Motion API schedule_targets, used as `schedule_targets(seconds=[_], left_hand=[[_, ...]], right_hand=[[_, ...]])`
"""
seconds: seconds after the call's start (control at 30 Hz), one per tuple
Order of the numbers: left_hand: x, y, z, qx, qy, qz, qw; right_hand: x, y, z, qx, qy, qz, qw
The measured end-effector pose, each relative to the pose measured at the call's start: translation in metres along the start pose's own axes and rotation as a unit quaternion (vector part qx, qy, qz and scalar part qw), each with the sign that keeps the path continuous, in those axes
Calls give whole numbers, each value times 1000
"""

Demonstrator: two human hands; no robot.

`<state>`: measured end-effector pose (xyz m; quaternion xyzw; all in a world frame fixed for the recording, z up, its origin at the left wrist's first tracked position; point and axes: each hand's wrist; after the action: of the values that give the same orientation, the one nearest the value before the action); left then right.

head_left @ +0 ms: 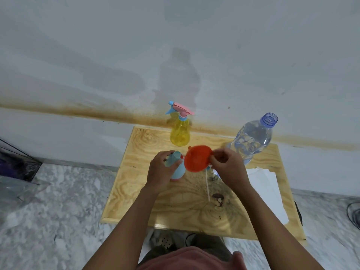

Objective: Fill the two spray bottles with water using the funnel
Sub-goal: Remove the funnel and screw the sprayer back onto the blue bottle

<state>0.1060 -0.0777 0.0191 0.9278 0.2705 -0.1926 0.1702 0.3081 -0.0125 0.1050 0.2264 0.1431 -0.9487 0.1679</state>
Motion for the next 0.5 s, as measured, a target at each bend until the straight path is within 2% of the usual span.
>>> schedule_targets(seconds=[0.17, 0.37, 0.5], left_hand=[[1, -1, 0, 0, -6, -4, 1000], [2, -5, 6, 40, -21, -14, 999], [1, -6, 3, 23, -15, -3, 1000]], right_hand=[[-3, 48, -33, -21, 94, -22, 995], [3, 96, -71, 3, 193, -63, 979], [7, 109, -89, 26, 244, -96, 965]])
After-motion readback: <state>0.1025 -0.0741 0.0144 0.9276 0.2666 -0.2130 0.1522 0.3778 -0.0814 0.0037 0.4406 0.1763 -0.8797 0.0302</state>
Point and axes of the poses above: each hand's wrist, its own y-axis away from the middle knuckle, its own x-axis out of the palm, z = x × y, and after that the axes turned 13 degrees about -x, right-handed
